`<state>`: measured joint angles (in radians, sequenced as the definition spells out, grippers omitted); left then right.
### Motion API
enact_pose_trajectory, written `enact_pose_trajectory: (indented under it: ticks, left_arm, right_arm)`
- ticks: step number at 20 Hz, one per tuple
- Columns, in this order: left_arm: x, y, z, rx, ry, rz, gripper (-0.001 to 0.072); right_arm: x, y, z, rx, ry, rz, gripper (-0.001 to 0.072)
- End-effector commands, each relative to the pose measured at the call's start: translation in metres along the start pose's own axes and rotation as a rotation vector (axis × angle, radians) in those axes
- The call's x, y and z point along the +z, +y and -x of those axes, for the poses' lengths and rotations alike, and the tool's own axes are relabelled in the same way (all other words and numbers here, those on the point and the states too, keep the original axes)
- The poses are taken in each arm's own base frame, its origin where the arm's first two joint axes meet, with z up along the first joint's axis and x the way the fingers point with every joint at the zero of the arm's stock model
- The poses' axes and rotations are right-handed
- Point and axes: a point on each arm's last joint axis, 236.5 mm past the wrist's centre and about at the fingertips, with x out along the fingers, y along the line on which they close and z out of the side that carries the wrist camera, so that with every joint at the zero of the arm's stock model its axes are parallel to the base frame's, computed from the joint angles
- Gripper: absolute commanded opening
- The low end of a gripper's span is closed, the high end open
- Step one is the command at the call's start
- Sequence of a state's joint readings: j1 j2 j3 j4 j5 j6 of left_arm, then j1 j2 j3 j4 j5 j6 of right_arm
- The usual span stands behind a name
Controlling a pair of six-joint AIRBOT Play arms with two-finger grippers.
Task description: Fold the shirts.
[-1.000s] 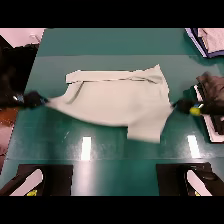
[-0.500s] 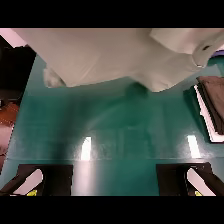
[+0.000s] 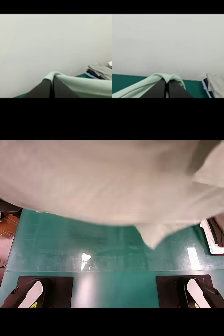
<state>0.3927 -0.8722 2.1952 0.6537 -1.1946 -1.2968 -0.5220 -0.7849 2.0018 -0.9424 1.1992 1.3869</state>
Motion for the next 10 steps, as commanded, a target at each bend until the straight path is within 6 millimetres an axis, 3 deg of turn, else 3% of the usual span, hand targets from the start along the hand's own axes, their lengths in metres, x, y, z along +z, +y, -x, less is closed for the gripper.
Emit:
enact_pose_trajectory:
  ticks: [1,3,5,7,10]
  left_arm:
    - [-0.012,-0.001,0.007,0.026,0.056,-0.012,0.0021]
    - [-0.06,0.041,-0.005,0.117,0.192,0.083,0.0021]
    - [-0.137,0.079,-0.024,0.146,0.375,0.224,0.0022]
    - [-0.226,0.108,-0.038,0.143,0.566,0.393,0.0021]
    - [-0.353,0.136,-0.05,0.135,0.799,0.655,0.0022]
  right_arm:
    - [-0.003,-0.005,0.014,-0.067,0.028,0.04,0.0013]
    - [-0.02,-0.016,-0.001,-0.062,0.126,0.005,0.0013]
    - [-0.066,-0.04,-0.034,-0.038,0.305,-0.093,0.0013]
    - [-0.139,-0.054,-0.073,0.03,0.524,-0.216,0.0013]
    - [-0.272,-0.056,-0.117,0.083,0.903,-0.326,0.0013]
